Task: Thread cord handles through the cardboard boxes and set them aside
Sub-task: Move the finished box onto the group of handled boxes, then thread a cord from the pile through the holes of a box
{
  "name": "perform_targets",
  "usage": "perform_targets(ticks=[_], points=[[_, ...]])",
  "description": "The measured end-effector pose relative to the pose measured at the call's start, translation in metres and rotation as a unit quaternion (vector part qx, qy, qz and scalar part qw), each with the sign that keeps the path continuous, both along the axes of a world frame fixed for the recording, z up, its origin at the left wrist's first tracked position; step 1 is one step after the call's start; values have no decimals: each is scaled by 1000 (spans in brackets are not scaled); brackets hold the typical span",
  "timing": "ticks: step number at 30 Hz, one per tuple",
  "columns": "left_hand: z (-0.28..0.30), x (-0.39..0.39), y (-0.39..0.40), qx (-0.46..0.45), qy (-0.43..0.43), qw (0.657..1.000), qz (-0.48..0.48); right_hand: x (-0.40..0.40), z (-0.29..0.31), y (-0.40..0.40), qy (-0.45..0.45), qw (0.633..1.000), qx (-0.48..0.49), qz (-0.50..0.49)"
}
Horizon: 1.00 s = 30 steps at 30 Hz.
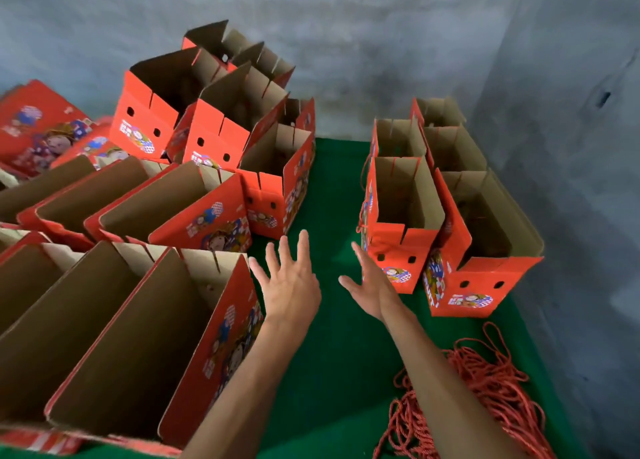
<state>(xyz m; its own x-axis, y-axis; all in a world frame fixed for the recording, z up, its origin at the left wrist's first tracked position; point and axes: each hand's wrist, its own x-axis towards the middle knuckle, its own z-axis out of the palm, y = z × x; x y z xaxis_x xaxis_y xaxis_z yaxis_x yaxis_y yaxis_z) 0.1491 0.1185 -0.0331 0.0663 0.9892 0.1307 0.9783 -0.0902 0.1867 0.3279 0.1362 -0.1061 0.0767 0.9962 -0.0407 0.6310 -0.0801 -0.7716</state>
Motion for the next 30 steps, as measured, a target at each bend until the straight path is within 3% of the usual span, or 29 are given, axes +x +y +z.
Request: perform_targets(ticks=[4, 7, 10, 17, 22, 30], points=[[13, -30, -12, -47, 8, 993, 113, -58, 8, -7, 36, 996, 41, 74], [20, -57, -27, -71, 18, 984, 161, -91, 8, -14, 43, 990, 49, 123], [23, -84, -35, -91, -25, 979, 180, -111, 4, -25, 50, 986, 51, 153], [28, -79, -46, -110, -71, 987, 94, -144, 8, -48, 100, 982, 42, 152], [29, -45, -59, -126, -86, 988, 31, -118, 4, -77, 177, 980, 61, 61], [28, 24, -94, -152, -96, 979, -95, -64, -18, -128, 207, 972, 92, -65]])
